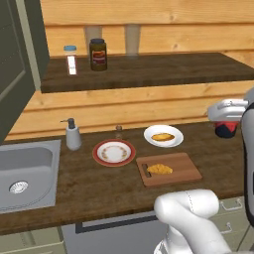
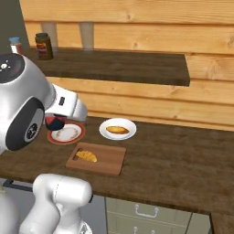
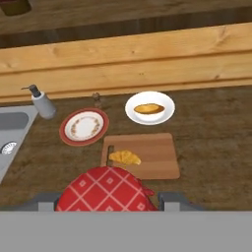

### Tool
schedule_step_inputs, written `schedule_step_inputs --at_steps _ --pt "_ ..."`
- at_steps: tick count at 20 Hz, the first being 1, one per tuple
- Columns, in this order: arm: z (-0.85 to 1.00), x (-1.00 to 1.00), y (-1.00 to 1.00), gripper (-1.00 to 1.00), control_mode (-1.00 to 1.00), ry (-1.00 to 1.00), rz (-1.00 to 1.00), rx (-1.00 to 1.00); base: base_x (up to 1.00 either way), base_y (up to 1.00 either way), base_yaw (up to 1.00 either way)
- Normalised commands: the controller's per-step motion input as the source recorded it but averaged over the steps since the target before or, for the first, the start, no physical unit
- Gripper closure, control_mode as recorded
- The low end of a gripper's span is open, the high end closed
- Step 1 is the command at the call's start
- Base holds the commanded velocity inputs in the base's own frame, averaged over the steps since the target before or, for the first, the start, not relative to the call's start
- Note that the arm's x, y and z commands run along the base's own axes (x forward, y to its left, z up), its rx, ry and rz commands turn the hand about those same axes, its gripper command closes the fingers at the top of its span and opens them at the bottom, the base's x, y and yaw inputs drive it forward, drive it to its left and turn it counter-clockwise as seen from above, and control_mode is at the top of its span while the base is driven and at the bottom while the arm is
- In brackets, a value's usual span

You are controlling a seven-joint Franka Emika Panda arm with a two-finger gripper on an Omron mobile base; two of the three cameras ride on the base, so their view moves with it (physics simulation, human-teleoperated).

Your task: From the different types of pastries on the counter, select a croissant and place it on the cutting board. Then retrieve a jar of jam from the cabinet and place it alongside the croissant on the cutting board.

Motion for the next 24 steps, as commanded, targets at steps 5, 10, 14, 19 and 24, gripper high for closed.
schedule_step_inputs --at_steps 5,10,14,19,24 --pt "-0.10 0.03 -0.09 1.00 -1.00 0.14 0.00 0.00 0.00 0.00 0.00" --pt "-0.66 0.00 -0.10 1.00 -1.00 -0.04 0.00 0.00 0.00 0.00 0.00" --pt "-0.64 0.16 -0.01 1.00 -1.00 -0.12 0.05 0.00 0.00 0.00 0.00" --pt "-0.28 0.27 -0.19 1.00 -1.00 -0.11 0.31 0.05 0.00 0.00 0.00" --pt "-0.01 0.40 -0.19 1.00 -1.00 -0.03 0.35 0.12 0.00 0.00 0.00"
